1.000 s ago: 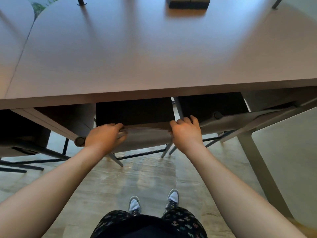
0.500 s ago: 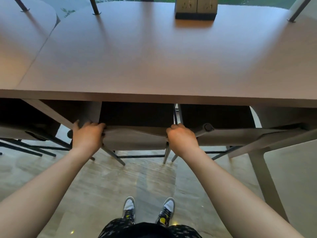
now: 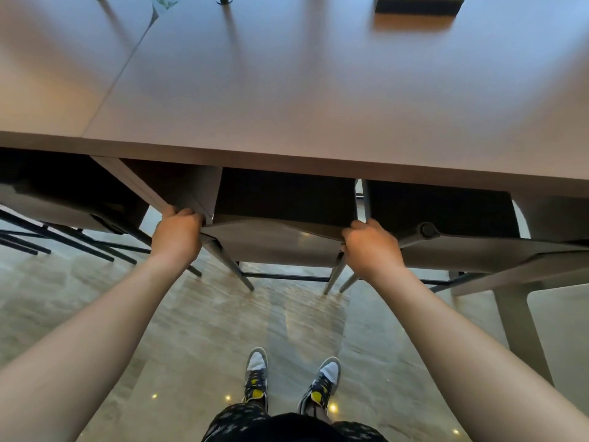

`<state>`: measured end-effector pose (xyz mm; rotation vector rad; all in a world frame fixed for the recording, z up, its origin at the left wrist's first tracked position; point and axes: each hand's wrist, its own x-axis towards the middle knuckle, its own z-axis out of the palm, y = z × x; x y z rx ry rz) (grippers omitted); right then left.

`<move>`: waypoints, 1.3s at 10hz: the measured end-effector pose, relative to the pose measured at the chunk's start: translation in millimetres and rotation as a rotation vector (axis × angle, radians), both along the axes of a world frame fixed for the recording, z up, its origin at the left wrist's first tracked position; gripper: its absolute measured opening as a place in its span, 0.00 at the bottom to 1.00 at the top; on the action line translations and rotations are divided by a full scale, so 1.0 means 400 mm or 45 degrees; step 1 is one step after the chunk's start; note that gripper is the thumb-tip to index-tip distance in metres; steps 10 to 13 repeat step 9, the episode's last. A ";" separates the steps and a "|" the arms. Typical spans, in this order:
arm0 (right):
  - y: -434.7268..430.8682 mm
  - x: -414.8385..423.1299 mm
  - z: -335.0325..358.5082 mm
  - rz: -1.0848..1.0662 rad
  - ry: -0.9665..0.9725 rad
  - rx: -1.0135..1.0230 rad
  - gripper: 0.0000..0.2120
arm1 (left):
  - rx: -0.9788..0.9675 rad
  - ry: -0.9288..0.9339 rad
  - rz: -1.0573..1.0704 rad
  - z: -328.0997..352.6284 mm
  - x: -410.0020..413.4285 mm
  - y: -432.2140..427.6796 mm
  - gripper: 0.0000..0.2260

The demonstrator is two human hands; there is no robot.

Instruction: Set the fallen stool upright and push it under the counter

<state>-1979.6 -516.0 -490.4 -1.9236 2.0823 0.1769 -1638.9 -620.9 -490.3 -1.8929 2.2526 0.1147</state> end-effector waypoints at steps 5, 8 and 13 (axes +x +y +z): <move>0.014 0.031 -0.002 -0.100 0.146 -0.071 0.07 | -0.067 0.081 -0.090 -0.035 0.021 -0.009 0.14; 0.019 0.048 0.010 -0.162 0.186 -0.044 0.08 | -0.035 0.106 -0.124 -0.026 0.025 -0.022 0.14; 0.012 0.040 0.012 -0.134 0.221 -0.058 0.19 | -0.018 0.108 -0.122 -0.023 0.018 -0.027 0.15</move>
